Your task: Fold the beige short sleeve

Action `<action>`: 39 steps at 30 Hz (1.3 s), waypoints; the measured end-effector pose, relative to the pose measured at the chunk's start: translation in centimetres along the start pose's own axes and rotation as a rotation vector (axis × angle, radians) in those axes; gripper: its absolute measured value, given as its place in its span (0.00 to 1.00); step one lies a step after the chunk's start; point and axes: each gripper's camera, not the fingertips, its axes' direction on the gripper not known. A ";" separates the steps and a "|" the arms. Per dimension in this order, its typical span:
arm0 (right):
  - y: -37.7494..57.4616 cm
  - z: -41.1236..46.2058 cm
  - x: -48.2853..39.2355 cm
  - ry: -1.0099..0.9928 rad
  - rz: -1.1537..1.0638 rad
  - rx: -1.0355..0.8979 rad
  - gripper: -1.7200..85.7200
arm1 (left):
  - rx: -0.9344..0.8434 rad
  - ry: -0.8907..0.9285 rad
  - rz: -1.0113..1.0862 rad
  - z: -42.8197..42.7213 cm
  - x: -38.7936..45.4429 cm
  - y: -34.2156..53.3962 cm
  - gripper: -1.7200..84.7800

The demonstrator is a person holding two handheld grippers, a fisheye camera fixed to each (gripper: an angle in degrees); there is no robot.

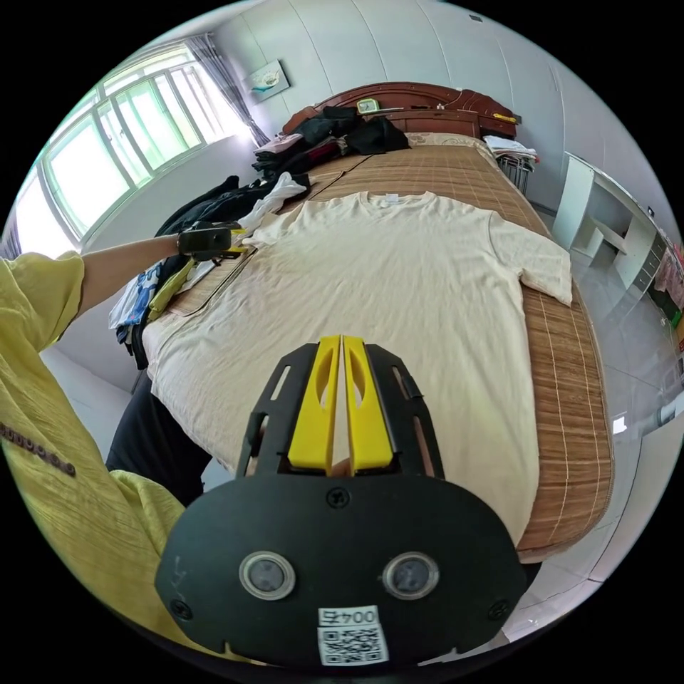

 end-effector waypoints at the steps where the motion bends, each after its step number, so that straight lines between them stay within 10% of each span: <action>1: -0.4 0.2 0.1 -0.006 -0.006 0.001 0.02 | -0.007 0.005 -0.008 0.2 0.1 -0.5 0.12; 10: -3.1 1.2 0.3 -0.032 -0.041 0.007 0.01 | -0.015 -0.087 -0.176 -1.2 -1.1 -1.0 0.05; 20: -3.2 0.4 2.7 -0.065 -0.015 0.004 0.01 | 0.106 -0.546 0.180 -8.5 -1.3 -7.2 0.06; 28: -3.2 -1.7 4.8 -0.068 0.034 0.036 0.01 | -0.077 -0.196 0.163 -9.1 -2.3 -9.8 0.15; 39: -8.3 -1.5 1.9 -0.123 0.008 0.048 0.01 | 0.184 0.487 -0.918 -4.9 -3.9 7.7 0.15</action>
